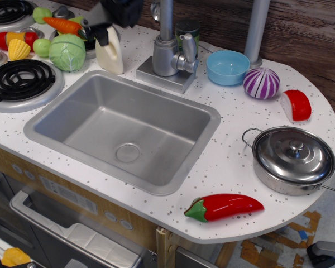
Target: Put detergent in sink
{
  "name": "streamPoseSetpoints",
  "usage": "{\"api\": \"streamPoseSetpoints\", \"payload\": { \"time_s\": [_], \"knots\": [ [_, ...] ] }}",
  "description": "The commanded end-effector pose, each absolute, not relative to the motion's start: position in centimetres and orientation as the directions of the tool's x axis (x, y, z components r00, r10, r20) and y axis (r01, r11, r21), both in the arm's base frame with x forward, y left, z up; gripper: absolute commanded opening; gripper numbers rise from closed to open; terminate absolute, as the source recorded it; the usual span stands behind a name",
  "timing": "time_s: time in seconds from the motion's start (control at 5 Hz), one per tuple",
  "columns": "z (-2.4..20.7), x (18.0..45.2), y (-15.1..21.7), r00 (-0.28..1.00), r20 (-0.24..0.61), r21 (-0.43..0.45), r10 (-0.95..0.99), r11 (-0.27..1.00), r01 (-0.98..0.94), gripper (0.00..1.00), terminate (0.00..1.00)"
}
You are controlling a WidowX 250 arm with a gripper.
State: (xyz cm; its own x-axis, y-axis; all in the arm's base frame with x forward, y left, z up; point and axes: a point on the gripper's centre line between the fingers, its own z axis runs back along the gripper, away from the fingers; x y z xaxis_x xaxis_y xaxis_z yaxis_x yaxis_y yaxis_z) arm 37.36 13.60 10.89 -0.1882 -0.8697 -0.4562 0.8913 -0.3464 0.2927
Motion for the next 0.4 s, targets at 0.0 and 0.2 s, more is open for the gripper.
{"api": "streamPoseSetpoints", "payload": {
  "time_s": [0.0,0.2],
  "knots": [
    [12.3,39.6,16.3,-0.217,-0.492,0.325,-0.843,-0.409,0.853,1.0,0.0],
    [11.5,40.8,17.7,-0.228,-0.488,0.328,-0.842,-0.419,0.847,1.0,0.0]
  ]
}}
